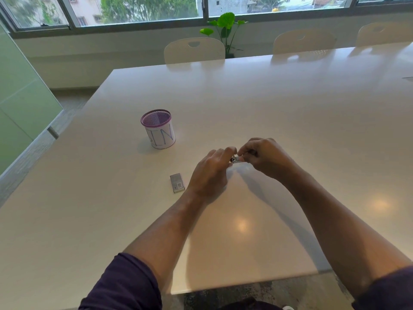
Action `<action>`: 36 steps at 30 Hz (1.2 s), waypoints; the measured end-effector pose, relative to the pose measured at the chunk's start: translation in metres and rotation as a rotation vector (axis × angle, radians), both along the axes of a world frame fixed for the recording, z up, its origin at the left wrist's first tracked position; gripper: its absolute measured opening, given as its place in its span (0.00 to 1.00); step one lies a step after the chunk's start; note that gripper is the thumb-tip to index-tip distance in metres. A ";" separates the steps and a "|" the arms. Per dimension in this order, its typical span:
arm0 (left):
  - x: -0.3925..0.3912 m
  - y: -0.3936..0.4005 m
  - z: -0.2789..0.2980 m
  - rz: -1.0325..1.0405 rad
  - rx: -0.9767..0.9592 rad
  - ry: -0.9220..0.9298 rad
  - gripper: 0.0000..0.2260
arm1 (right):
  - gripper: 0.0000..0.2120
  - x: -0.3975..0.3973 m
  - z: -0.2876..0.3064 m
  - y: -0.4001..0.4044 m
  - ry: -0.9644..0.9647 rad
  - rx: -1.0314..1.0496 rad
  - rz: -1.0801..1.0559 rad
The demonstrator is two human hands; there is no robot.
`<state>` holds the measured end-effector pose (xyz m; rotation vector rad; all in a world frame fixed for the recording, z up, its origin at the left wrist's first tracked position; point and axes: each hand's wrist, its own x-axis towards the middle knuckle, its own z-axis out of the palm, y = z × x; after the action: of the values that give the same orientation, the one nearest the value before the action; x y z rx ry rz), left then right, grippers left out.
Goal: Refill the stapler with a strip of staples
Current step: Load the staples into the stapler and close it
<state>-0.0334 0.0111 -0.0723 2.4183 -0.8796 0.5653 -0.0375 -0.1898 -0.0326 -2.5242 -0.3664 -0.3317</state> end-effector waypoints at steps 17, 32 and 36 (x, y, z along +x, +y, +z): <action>0.000 0.000 0.001 0.003 -0.045 0.015 0.22 | 0.06 -0.006 0.011 -0.001 0.038 -0.143 0.055; 0.002 0.001 0.004 -0.008 -0.006 -0.028 0.18 | 0.15 -0.008 0.010 -0.041 0.136 -0.071 -0.083; 0.003 0.001 0.007 0.015 0.085 -0.092 0.20 | 0.15 -0.006 0.011 -0.038 0.177 -0.130 -0.012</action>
<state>-0.0308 0.0120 -0.0655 2.4943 -0.9415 0.6620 -0.0436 -0.2281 -0.0219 -2.6587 -0.3118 -0.0895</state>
